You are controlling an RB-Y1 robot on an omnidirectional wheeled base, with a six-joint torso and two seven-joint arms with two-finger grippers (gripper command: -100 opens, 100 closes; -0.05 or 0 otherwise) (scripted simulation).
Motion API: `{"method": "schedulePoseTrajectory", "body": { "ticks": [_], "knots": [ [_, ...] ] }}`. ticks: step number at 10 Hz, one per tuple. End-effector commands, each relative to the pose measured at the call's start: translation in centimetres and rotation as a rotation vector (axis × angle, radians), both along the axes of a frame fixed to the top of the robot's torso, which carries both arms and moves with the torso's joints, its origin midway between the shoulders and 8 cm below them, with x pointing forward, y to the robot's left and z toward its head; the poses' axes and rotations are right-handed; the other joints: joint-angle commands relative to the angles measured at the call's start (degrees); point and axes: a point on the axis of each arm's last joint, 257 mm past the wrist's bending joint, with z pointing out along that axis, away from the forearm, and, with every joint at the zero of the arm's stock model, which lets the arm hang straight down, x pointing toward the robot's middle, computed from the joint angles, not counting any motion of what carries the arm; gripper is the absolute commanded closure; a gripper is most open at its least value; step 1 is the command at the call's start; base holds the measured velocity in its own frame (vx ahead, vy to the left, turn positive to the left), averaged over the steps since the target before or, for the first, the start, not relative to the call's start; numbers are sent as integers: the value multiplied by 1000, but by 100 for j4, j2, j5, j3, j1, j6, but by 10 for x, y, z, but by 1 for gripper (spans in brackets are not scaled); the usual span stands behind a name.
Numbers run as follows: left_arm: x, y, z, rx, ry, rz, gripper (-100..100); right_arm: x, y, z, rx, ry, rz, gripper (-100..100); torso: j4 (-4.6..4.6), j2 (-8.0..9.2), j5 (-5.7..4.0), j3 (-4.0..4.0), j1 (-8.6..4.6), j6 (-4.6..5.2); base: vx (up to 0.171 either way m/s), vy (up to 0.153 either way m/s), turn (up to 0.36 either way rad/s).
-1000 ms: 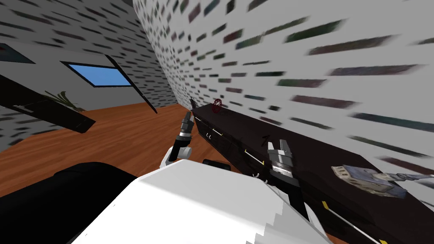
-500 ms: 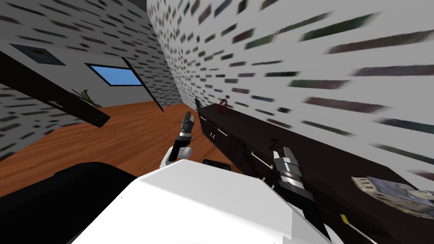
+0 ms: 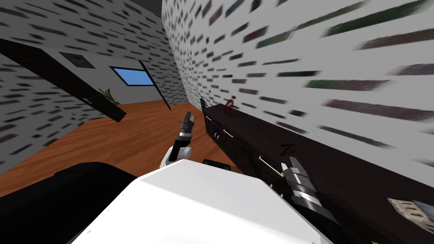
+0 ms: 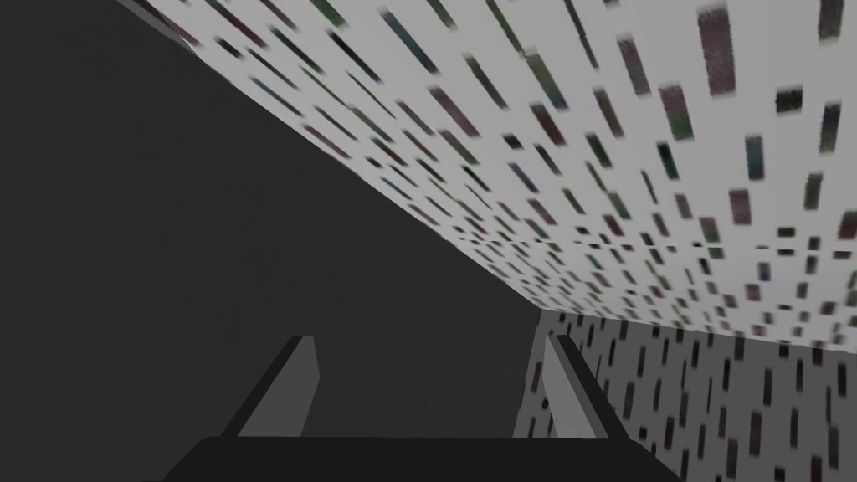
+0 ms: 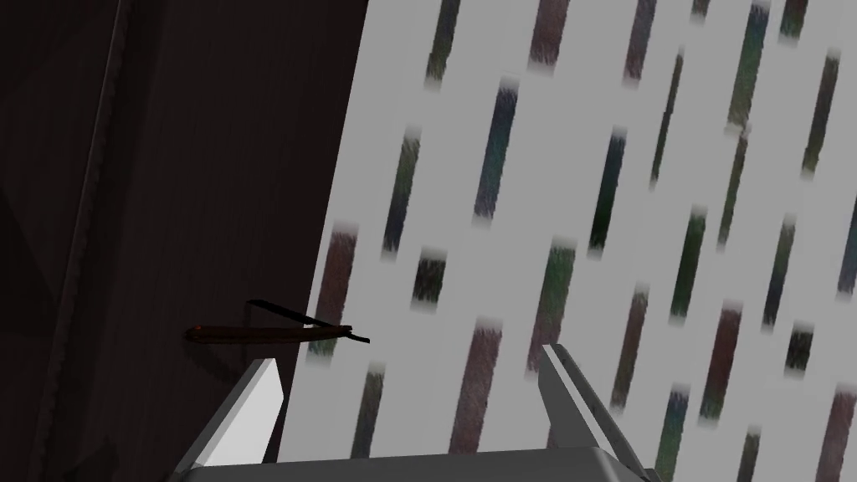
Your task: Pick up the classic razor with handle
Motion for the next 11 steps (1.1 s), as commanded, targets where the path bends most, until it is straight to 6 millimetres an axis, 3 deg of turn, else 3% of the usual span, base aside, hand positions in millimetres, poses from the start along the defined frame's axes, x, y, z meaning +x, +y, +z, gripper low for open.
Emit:
{"method": "schedulePoseTrajectory", "body": {
  "ticks": [1, 3, 6, 10, 11],
  "knots": [
    [0, 0, 0, 0, 0, 0, 0, -11, -11, -8, -4, 49, -21, -100, 0, 0, 0, 0, 0, 0, -9, 70, 66],
    [0, 0, 0, 0, 0, 0, 0, -37, -38, -23, -23, 165, -65, -100, 0, -2, -1, -1, -4, 1, 0, 77, 190],
    [0, 0, 0, 0, 0, 0, 0, -55, -51, -33, -34, 237, -90, -100, 0, -1, -3, -1, -17, 0, -2, 35, 103],
    [0, 0, 0, 0, 0, 0, 0, -94, -83, -47, -74, 420, -138, -100, 0, -5, -7, -2, -32, 4, 6, 11, 158],
    [0, 0, 0, 0, 0, 0, 0, -94, -84, -48, -73, 422, -140, -100, 0, -4, -7, -2, -35, 0, 2, -9, 101]
  ]
}}
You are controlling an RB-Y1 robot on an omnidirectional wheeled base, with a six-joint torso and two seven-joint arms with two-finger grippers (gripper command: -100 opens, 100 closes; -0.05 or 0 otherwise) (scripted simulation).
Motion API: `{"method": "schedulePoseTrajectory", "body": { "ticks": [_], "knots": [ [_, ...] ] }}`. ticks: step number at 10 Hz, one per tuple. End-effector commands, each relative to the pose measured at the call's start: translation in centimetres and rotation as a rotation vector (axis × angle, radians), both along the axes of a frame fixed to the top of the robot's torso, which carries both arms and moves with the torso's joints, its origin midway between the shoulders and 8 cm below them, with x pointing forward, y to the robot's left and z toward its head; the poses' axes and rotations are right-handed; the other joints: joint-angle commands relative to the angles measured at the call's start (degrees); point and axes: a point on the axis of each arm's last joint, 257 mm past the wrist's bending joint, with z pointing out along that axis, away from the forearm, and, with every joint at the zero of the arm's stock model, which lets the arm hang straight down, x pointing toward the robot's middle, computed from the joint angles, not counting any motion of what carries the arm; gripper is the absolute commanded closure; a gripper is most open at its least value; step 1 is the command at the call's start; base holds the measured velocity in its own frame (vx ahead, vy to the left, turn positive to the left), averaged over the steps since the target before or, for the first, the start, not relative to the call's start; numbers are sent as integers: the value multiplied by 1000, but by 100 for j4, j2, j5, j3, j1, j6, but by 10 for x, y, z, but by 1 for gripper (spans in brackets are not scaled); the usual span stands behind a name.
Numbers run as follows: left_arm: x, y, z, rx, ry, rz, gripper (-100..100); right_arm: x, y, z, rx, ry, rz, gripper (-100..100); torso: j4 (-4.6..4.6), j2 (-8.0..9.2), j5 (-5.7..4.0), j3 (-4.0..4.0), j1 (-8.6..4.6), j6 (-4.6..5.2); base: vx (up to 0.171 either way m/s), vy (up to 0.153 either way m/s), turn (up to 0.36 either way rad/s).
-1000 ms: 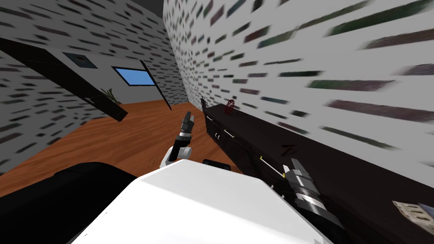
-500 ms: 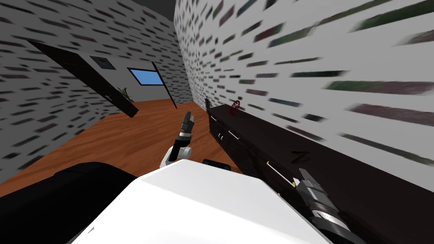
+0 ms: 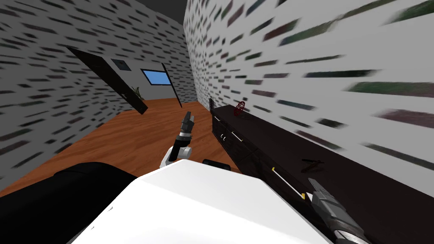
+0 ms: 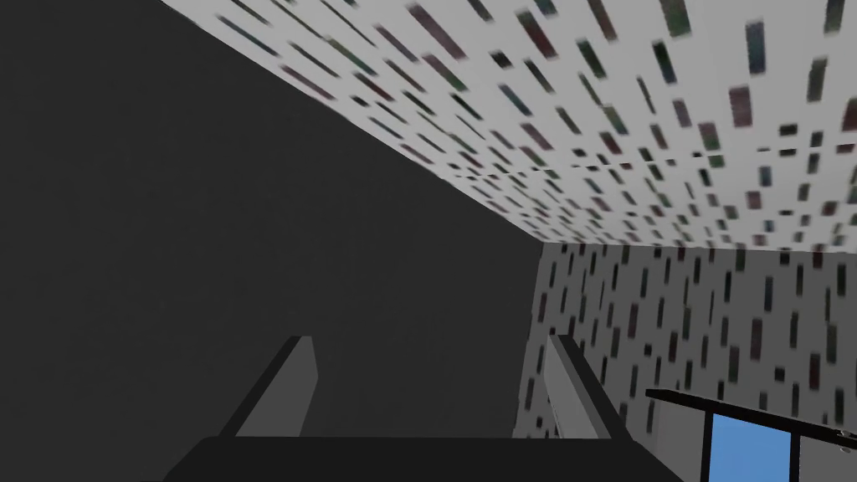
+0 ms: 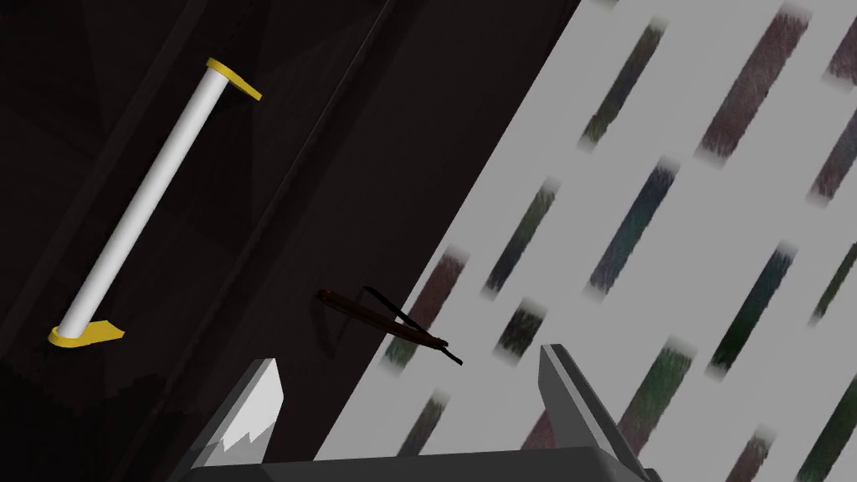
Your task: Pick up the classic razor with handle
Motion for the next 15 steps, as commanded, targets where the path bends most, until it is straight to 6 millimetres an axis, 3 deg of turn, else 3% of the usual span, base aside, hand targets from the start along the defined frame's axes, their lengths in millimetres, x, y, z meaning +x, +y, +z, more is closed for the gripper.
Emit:
{"method": "schedulePoseTrajectory", "body": {
  "ticks": [1, 6, 15],
  "knots": [
    [0, 0, 0, 0, 0, 0, 0, -13, -10, -5, -15, 73, -15, -100, 0, 0, 0, 0, 0, 0, 2, -14, 160],
    [0, 0, 0, 0, 0, 0, 0, -50, -37, -13, -72, 298, -30, -100, -1, -2, -5, -1, -22, -2, 2, -63, 212],
    [0, 0, 0, 0, 0, 0, 0, -81, -58, -22, -159, 607, 3, -100, 0, -2, -8, -1, -32, 0, -16, -90, 162]
  ]
}}
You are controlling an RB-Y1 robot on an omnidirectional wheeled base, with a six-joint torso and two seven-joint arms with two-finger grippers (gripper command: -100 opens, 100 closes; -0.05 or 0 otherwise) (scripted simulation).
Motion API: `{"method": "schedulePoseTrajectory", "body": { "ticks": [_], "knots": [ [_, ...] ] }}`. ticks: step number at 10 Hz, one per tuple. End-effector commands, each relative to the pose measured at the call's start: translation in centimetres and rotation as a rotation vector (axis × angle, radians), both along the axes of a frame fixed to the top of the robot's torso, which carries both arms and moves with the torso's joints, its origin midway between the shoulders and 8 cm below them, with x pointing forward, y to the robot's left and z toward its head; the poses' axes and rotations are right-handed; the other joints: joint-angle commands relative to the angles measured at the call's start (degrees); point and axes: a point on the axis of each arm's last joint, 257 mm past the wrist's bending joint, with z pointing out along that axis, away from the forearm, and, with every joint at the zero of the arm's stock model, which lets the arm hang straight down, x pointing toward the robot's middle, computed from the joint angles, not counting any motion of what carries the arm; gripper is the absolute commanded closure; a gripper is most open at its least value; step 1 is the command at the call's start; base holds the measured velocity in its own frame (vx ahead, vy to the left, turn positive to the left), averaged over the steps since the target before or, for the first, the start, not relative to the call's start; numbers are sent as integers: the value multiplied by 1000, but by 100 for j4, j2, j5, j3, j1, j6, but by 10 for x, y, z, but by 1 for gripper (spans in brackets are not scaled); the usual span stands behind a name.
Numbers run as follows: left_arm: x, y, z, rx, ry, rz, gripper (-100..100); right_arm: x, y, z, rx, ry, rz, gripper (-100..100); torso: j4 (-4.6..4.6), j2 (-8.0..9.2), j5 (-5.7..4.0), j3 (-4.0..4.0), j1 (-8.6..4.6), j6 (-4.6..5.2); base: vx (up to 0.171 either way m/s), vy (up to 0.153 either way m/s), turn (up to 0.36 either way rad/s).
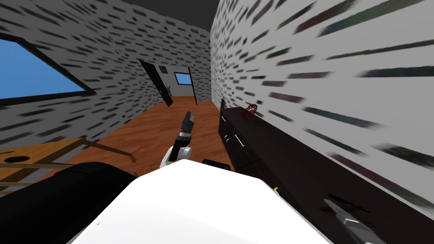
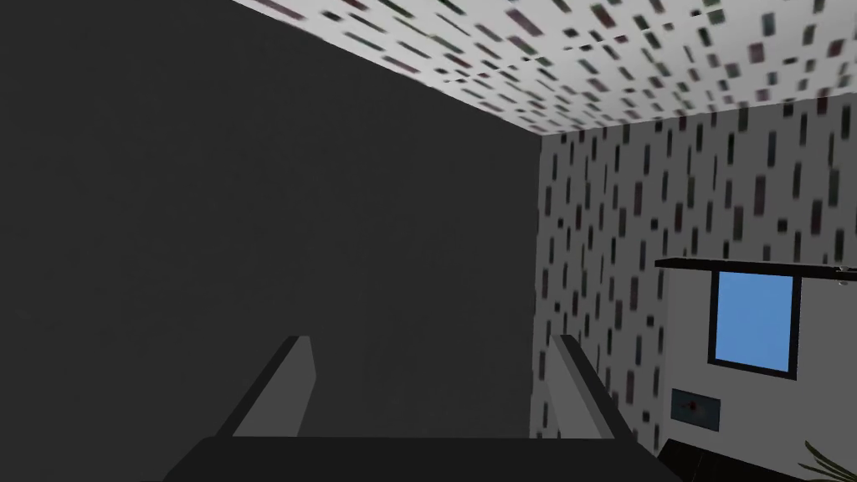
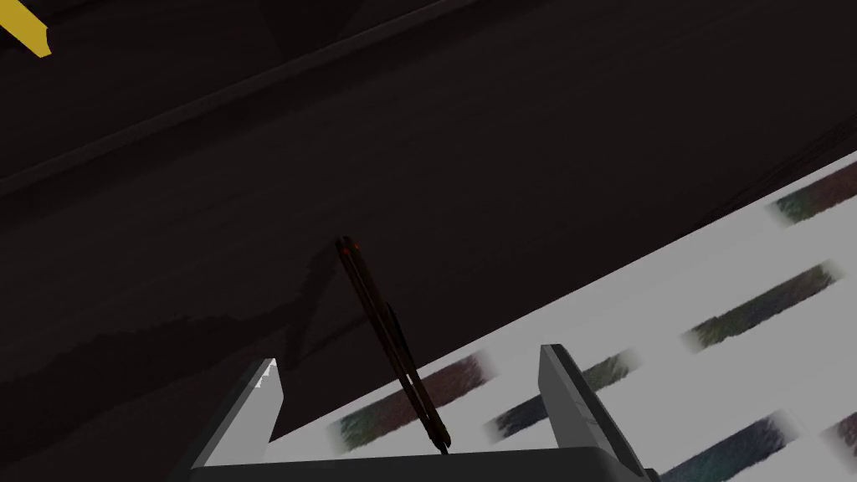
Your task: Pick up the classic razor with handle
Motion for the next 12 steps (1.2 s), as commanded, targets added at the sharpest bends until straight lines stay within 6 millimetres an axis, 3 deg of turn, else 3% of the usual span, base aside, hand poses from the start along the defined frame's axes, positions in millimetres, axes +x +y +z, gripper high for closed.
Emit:
{"method": "schedulePoseTrajectory", "body": {
  "ticks": [1, 5, 9, 10, 11, 12],
  "knots": [
    [0, 0, 0, 0, 0, 0, 0, -6, -3, -2, -18, 71, 11, -100, 0, 0, 0, 0, 0, 0, -44, -130, 255],
    [0, 0, 0, 0, 0, 0, 0, -15, -5, -5, -51, 210, 47, -100, 0, -1, -4, 0, -10, 3, -32, -127, 179],
    [0, 0, 0, 0, 0, 0, 0, -18, -5, -6, -63, 265, 65, -100, -2, -12, 3, -6, 16, 5, -18, -57, 97],
    [0, 0, 0, 0, 0, 0, 0, -18, -5, -6, -64, 268, 65, 0, -1, -14, 4, -7, 26, 8, -1, -6, -3],
    [0, 0, 0, 0, 0, 0, 0, -22, -13, -11, -62, 268, 42, -100, -2, -16, 7, -8, 36, 8, -27, 7, 158],
    [0, 0, 0, 0, 0, 0, 0, -25, -18, -14, -60, 268, 27, -100, -2, -11, 8, -6, 40, 4, -44, 15, 186]
  ]
}}
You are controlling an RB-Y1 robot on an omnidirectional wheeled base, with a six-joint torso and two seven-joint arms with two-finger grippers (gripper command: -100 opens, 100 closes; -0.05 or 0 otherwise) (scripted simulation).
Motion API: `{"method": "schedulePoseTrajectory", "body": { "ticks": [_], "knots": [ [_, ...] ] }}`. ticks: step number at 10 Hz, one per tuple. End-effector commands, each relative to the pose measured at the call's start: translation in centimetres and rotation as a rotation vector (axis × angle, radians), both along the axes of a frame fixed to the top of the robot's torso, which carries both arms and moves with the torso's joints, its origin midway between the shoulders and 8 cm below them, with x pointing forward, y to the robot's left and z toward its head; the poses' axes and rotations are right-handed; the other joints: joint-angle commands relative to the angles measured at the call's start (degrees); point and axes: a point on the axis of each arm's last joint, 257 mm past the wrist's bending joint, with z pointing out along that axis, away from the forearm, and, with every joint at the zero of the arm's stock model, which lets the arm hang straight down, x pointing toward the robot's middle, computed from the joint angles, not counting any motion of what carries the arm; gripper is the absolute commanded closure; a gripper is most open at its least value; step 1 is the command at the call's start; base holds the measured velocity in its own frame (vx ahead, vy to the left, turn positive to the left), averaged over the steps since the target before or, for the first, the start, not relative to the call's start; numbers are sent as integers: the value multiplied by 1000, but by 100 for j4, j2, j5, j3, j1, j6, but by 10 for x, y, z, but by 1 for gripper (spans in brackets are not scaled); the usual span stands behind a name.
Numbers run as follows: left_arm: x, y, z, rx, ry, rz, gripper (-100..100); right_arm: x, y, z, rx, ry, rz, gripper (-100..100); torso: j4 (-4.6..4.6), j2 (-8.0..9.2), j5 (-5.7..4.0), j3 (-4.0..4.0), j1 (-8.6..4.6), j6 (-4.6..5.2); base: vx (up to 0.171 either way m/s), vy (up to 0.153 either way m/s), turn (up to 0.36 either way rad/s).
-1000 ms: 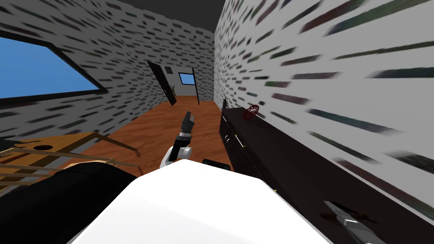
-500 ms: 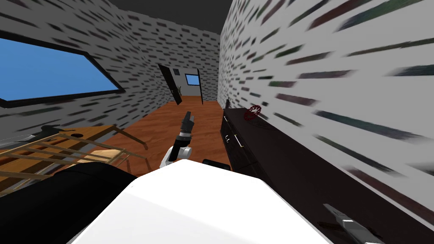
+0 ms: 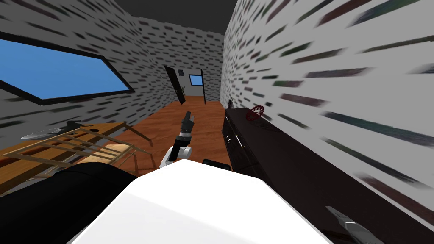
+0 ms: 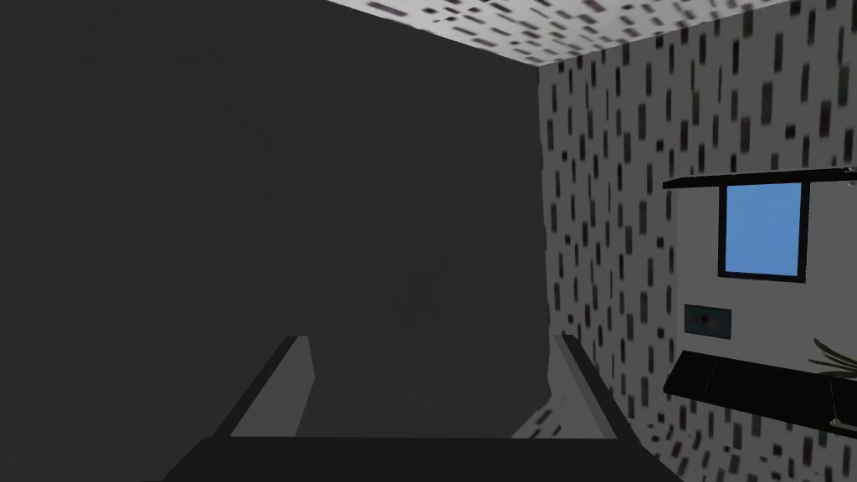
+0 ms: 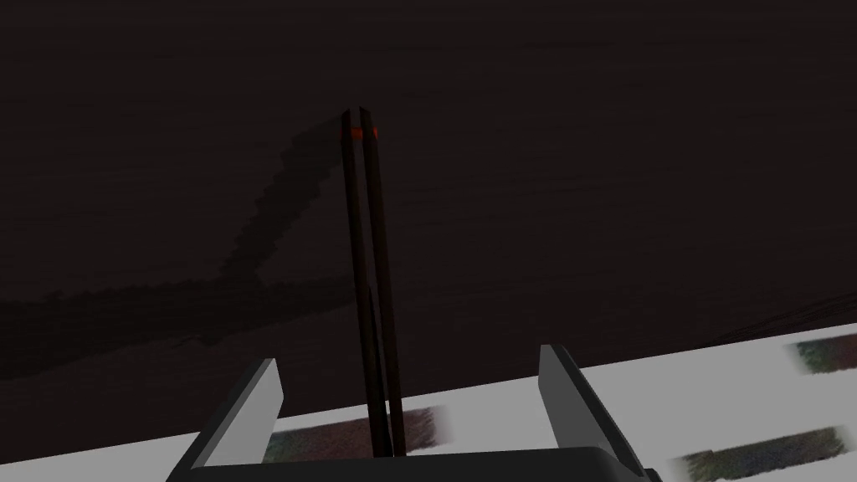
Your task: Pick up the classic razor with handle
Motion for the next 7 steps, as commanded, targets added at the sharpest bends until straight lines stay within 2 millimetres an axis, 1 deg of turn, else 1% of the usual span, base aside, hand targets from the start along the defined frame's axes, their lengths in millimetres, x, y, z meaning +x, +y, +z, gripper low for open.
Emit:
{"method": "schedulePoseTrajectory", "body": {
  "ticks": [1, 3, 4, 5, 7],
  "knots": [
    [0, 0, 0, 0, 0, 0, 0, -6, -7, -6, 0, 0, -25, -100, 0, 0, 0, 0, 0, 0, -45, 23, 159],
    [0, 0, 0, 0, 0, 0, 0, -11, -15, -12, -1, 0, -47, -100, 1, 4, 1, 2, 3, 2, -41, 15, 103],
    [0, 0, 0, 0, 0, 0, 0, -9, -12, -9, -1, 0, -39, -100, 1, 3, 1, 2, 2, 2, -17, 4, 20],
    [0, 0, 0, 0, 0, 0, 0, -10, -13, -9, -1, 0, -40, 100, 0, -2, 1, -1, 0, 4, 0, 0, 0],
    [0, 0, 0, 0, 0, 0, 0, -10, -13, -9, -2, 1, -40, 100, -1, -11, -2, -5, -1, 2, 0, 0, 0]
  ]
}}
